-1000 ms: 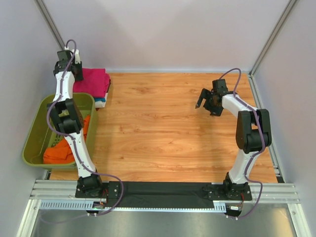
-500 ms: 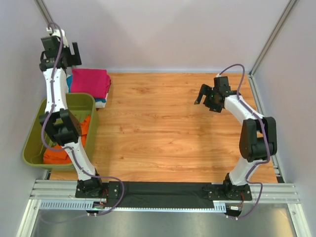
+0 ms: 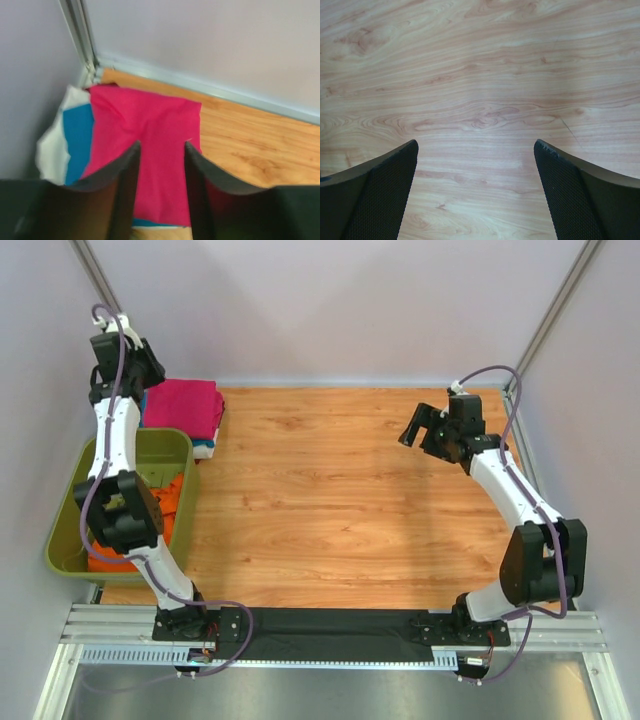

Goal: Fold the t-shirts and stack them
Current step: Neatly place the folded tshirt to the corner

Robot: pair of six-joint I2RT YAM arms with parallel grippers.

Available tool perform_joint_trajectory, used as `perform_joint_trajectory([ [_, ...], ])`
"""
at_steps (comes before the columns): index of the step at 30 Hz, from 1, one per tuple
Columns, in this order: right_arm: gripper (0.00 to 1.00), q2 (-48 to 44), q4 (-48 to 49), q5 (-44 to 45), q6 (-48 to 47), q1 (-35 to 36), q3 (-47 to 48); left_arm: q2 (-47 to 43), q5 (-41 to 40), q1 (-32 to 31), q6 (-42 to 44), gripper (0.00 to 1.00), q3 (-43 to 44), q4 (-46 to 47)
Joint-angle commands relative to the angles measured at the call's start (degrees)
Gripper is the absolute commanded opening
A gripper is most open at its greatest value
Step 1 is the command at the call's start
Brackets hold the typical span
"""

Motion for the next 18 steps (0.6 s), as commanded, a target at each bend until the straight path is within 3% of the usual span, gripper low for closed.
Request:
perform_joint_trajectory([
  [1,1.00,0.63,2.12,-0.32,-1.09,0.20,-0.68,5.11,0.74,0.07,-5.95,0.34,-1.76,7.08],
  [7,1.00,5.38,2.21,-0.75,-0.65,0.11,0.98,12.86,-3.64,0.16,-9.73,0.03,-0.01,10.43],
  [11,1.00,7.93,2.65,-0.67,-0.73,0.20,1.60,14.27,-8.48,0.77,-9.48,0.01,-0.79,11.47],
  [18,1.00,11.53,2.74,-0.58,-0.39,0.29,2.92,12.51,-9.54,2.97,-9.21,0.00,-7.21,15.17],
])
